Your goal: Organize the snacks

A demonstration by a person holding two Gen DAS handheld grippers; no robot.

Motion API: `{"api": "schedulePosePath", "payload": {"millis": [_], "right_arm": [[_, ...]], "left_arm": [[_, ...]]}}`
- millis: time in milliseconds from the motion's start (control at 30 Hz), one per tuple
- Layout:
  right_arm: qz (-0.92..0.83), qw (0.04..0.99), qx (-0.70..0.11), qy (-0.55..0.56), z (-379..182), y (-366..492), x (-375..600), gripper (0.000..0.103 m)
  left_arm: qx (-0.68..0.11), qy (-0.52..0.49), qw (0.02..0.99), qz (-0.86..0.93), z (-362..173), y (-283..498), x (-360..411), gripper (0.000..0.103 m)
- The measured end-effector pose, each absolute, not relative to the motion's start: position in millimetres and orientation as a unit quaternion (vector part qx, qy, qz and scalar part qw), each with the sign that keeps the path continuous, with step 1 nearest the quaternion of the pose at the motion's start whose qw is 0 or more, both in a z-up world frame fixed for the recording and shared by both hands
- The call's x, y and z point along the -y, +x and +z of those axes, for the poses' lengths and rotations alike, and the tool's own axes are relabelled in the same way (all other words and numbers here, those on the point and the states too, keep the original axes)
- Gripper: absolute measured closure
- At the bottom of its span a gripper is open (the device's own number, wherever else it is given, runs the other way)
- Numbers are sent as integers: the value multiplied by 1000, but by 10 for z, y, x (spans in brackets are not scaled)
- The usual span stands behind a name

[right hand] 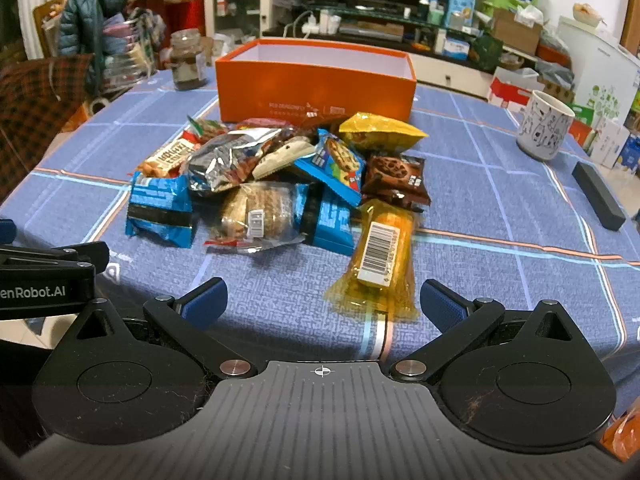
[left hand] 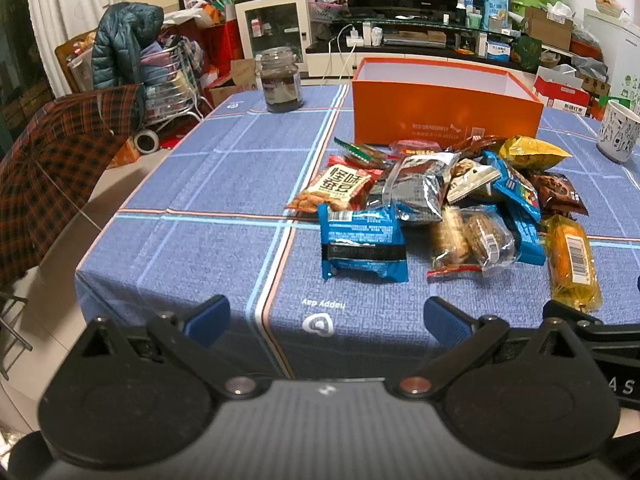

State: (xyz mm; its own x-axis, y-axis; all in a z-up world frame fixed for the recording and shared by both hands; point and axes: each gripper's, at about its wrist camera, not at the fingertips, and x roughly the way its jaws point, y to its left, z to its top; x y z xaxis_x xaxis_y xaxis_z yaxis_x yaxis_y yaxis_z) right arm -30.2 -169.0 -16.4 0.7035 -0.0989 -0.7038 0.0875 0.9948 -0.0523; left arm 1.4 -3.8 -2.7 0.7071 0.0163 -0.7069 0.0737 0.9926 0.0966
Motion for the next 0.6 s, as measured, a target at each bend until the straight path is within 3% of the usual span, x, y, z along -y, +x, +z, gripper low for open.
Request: {"api": "schedulePosePath", "payload": {"millis": [600], "right_arm": [[-51,922,-384,-7,-170,-296,1698,7]], "left_arm": [[-384,59,921,-16,-50,15,44,1]]}}
